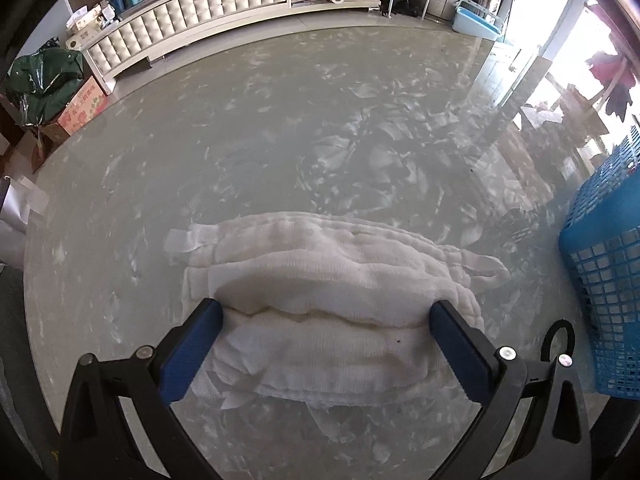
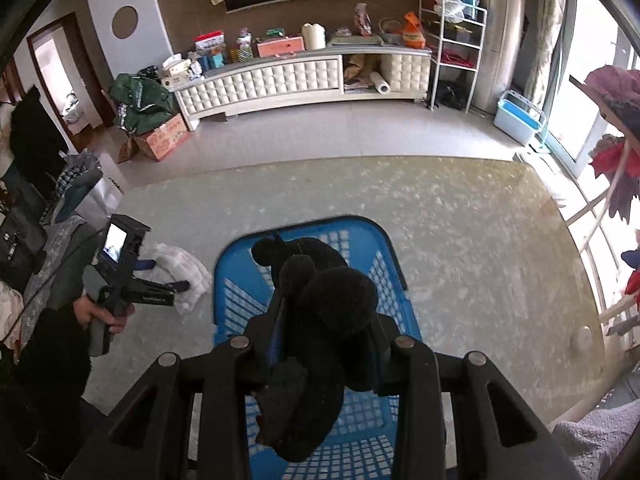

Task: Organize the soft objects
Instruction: 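Lower the plush into the basket and open the right gripper while the left gripper grasps the towel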

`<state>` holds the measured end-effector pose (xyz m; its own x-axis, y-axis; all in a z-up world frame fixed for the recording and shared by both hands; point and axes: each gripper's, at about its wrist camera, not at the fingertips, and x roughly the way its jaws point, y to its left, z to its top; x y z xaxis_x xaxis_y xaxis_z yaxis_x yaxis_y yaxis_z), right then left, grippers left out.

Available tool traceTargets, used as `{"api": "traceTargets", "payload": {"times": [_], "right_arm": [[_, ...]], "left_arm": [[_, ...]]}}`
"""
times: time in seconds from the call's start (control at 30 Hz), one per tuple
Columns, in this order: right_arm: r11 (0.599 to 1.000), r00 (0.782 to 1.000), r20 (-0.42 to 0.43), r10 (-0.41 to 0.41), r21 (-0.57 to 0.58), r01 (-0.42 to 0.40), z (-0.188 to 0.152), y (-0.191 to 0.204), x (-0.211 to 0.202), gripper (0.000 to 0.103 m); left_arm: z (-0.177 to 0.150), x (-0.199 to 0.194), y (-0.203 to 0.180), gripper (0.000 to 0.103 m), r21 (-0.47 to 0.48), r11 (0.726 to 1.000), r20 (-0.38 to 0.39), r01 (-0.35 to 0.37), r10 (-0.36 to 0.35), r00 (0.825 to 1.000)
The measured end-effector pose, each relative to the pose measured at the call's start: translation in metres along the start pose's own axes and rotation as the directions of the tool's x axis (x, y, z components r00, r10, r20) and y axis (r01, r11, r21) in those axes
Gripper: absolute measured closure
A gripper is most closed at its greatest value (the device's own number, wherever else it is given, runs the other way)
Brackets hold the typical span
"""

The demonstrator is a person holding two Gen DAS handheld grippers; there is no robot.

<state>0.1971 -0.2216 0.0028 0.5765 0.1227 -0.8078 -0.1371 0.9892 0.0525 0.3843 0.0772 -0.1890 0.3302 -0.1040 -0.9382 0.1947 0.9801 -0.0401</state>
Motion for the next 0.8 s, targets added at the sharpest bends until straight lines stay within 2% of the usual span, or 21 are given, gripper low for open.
{"api": "traceTargets", "payload": {"times": [0.47,0.67,0.77,0.8], "right_arm": [[0.999,0.999,-0.050,-0.009,0.039,0.011,-0.011,-0.012,0.042,0.071],[0.997,0.997,-0.070,-0.016,0.073,0.021,-0.016,-0.017,0.047,0.070],[0.998,0.997,-0.073,-0.012,0.066,0.017,-0.016,-0.015,0.047,0.069],[0.998,0.997,-0.080,-0.011,0.059,0.015,-0.016,-0.013,0.047,0.067]], "left_arm": [[0.003,0.005,-0.003,0.001,0.017,1.000,-0.017,-0.019,0.019,1.000],[-0.004,0.002,-0.005,0.011,0.031,0.999,-0.001,-0.020,0.020,1.000],[-0.006,-0.001,-0.005,0.026,0.027,0.999,0.005,-0.026,0.025,1.000],[-0.006,-0.003,-0.005,0.035,0.025,0.999,0.009,-0.025,0.025,1.000]]}}
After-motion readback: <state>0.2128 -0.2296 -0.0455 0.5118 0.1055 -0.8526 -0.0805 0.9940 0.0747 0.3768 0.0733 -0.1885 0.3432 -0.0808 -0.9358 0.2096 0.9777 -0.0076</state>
